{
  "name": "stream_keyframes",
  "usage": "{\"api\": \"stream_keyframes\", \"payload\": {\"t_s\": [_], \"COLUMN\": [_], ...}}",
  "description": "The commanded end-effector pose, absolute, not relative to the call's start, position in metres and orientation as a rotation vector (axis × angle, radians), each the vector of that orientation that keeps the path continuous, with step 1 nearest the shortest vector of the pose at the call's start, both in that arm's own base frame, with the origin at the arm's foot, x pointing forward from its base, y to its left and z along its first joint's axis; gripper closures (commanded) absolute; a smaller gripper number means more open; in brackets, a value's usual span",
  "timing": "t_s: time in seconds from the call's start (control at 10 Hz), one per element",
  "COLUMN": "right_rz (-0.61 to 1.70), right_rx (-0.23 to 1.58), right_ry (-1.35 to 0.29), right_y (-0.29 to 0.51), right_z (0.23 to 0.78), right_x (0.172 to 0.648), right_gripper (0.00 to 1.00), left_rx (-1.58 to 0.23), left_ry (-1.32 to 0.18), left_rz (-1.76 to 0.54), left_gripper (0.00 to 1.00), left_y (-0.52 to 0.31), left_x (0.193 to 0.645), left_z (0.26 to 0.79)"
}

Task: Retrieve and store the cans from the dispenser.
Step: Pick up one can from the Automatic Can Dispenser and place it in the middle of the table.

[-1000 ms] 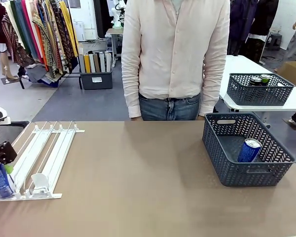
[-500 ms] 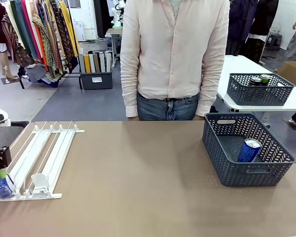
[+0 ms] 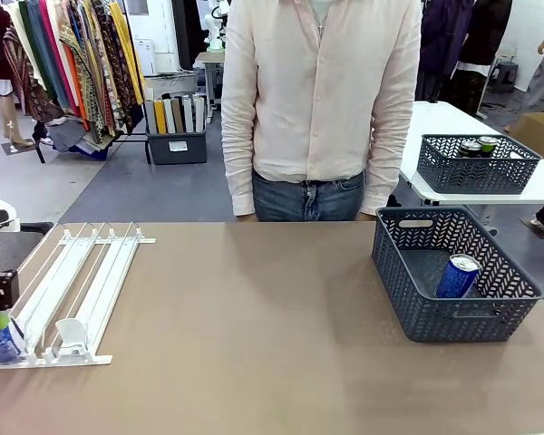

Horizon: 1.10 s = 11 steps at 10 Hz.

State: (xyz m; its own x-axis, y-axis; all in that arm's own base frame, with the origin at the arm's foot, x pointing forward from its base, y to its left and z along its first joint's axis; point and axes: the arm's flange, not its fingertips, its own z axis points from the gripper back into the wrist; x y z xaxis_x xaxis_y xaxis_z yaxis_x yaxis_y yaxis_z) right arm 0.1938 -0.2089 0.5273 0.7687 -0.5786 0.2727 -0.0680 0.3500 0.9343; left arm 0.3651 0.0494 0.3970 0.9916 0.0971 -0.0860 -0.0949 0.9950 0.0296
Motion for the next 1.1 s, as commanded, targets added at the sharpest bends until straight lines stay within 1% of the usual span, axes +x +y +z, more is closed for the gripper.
{"api": "stream_keyframes", "payload": {"t_s": [0.0, 0.2, 0.4, 0.6, 0.7, 0.9, 1.0], "right_rz": [-0.340, -0.340, -0.340, -0.340, -0.340, -0.340, -0.340], "right_rx": [1.204, 1.204, 1.204, 1.204, 1.204, 1.204, 1.204], "right_ry": [-0.678, -0.678, -0.678, -0.678, -0.678, -0.678, -0.678], "right_y": [-0.210, -0.210, -0.210, -0.210, -0.210, -0.210, -0.210], "right_z": [0.531, 0.531, 0.531, 0.531, 0.531, 0.531, 0.531], "right_x": [0.196, 0.196, 0.196, 0.196, 0.196, 0.196, 0.196], "right_gripper": [0.00, 0.00, 0.00, 0.00, 0.00, 0.00, 0.00], "left_rx": [-0.001, -0.091, -0.163, -0.121, -0.083, -0.027, -0.062], "left_ry": [0.053, 0.047, 0.042, -0.078, -0.129, -0.166, -0.156], "left_rz": [0.103, 0.079, 0.037, 0.032, 0.040, 0.033, 0.005], "left_gripper": [1.00, 1.00, 1.00, 1.00, 1.00, 1.00, 1.00], "left_y": [0.049, 0.042, 0.035, 0.025, 0.022, 0.024, 0.031], "left_x": [0.362, 0.363, 0.362, 0.357, 0.354, 0.343, 0.338], "left_z": [0.396, 0.420, 0.480, 0.532, 0.547, 0.573, 0.583]}}
